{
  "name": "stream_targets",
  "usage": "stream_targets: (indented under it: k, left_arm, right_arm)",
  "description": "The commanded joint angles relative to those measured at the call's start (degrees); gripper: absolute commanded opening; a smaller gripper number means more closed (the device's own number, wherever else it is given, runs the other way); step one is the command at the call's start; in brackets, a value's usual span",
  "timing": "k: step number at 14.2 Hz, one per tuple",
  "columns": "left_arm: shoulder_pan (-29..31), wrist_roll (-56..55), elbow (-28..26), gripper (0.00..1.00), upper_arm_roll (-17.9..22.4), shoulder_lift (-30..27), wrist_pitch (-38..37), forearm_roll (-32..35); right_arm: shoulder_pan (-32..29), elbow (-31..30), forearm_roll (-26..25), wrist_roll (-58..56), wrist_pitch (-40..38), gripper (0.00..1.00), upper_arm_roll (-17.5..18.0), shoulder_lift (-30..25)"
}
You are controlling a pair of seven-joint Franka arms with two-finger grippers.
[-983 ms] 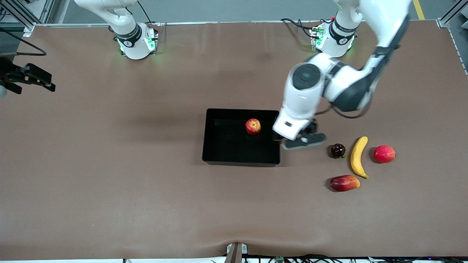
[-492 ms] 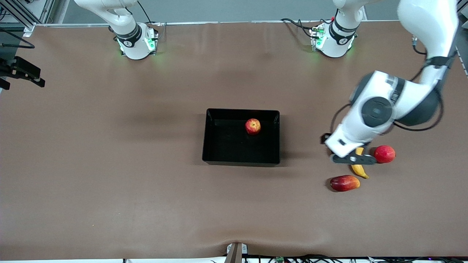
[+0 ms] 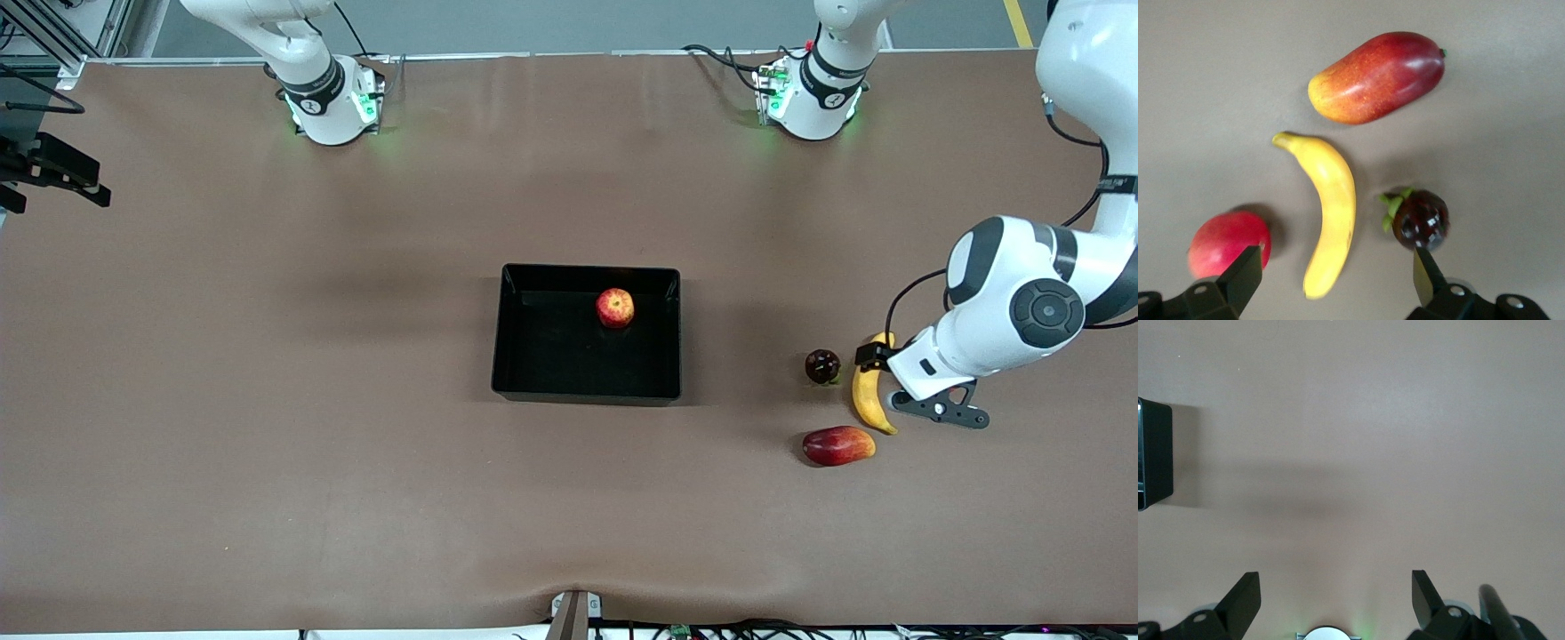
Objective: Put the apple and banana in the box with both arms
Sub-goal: 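Move the left gripper down to the yellow banana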
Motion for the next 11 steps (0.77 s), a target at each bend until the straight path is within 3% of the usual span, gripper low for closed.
stream_targets:
  k: [1, 3, 5, 11]
  left_arm:
    - [2.16, -0.95, -3.46, 0.97, -0.18, 0.43, 5.5, 3.5]
    - [3.4, -1.57, -3.73, 0.91, -0.09, 2.1, 6.65, 4.05]
    - [3.84, -1.57, -5.31, 0.79, 1.39, 3.07, 9.97, 4.22]
    - [3.58, -5.08, -5.84, 0.8, 2.28, 6.15, 13.86, 4.84]
  right_arm:
    - [-0.68, 0.6, -0.03, -0.31, -1.17, 1.0, 0.06, -0.27]
    - [-0.68, 0.6, -0.03, -0.22, -1.26, 1.0, 0.15, -0.36]
    - [-0.77, 0.6, -0.03, -0.22, -1.26, 1.0, 0.15, -0.36]
    - [-1.73, 0.6, 0.05, -0.22, -1.52, 1.0, 0.33, -0.36]
